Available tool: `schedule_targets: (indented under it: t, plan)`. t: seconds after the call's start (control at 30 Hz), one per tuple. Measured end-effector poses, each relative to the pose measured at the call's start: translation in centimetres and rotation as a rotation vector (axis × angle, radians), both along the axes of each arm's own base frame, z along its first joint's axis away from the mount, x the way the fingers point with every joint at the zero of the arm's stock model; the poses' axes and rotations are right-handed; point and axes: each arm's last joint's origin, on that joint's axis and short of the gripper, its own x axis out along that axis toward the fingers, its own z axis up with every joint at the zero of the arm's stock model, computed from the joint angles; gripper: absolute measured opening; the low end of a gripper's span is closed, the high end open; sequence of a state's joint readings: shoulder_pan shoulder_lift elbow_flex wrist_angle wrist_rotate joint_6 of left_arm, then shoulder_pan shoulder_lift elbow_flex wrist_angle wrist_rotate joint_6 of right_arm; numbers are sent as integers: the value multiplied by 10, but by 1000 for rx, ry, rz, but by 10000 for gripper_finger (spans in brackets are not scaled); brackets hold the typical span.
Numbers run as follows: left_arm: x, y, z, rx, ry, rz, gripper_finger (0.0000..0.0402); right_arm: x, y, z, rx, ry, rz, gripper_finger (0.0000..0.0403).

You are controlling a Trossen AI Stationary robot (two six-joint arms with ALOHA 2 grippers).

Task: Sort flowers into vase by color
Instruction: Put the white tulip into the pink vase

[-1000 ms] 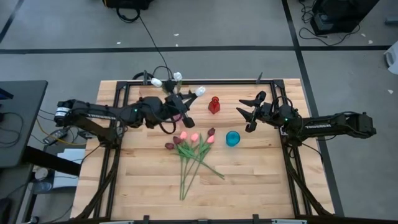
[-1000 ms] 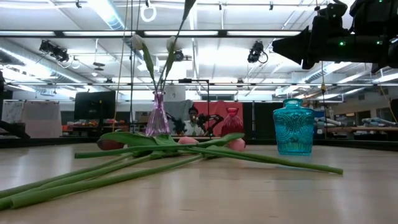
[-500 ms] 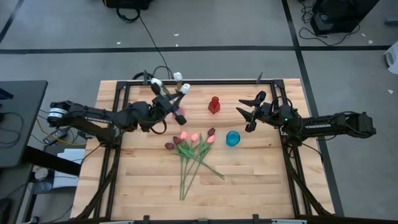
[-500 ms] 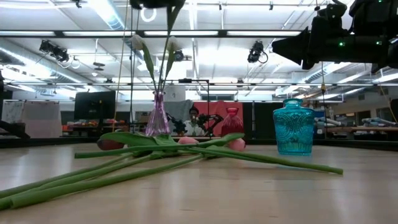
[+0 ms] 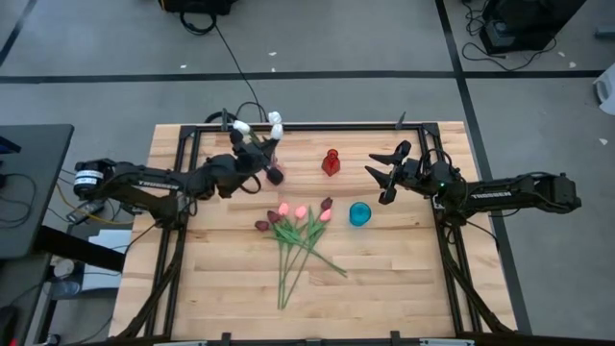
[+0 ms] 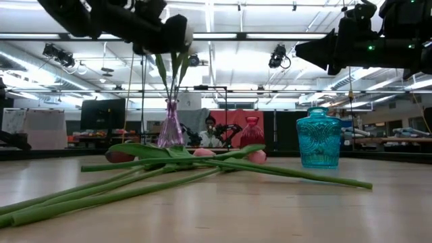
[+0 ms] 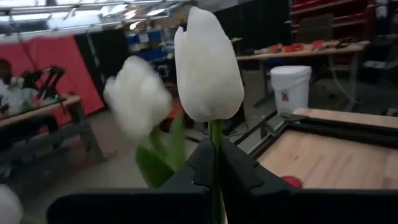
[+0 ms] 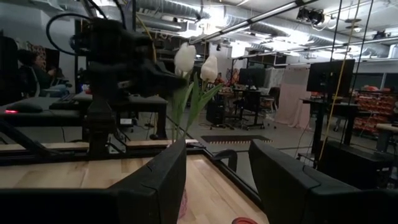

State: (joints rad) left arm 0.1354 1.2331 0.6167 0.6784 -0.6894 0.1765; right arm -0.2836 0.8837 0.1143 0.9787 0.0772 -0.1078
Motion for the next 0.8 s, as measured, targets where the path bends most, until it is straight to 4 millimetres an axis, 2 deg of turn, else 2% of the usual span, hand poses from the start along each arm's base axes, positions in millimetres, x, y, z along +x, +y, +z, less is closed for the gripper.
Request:
schedule_targets:
  t: [0.2, 0.37, 0.57, 0.8]
  plan:
    - [-7, 11, -13, -76, -48, 40, 29, 0, 0, 1, -3, -9, 0, 187]
    - [-6, 12, -15, -100, -39, 35, 75, 0, 0, 1, 4, -8, 2, 187]
    - [-5, 3, -16, -104, -8, 14, 135, 0, 0, 0, 6, -2, 5, 187]
    - [-18, -13, -4, -97, -7, 65, 142, 0, 0, 0, 1, -1, 3, 187]
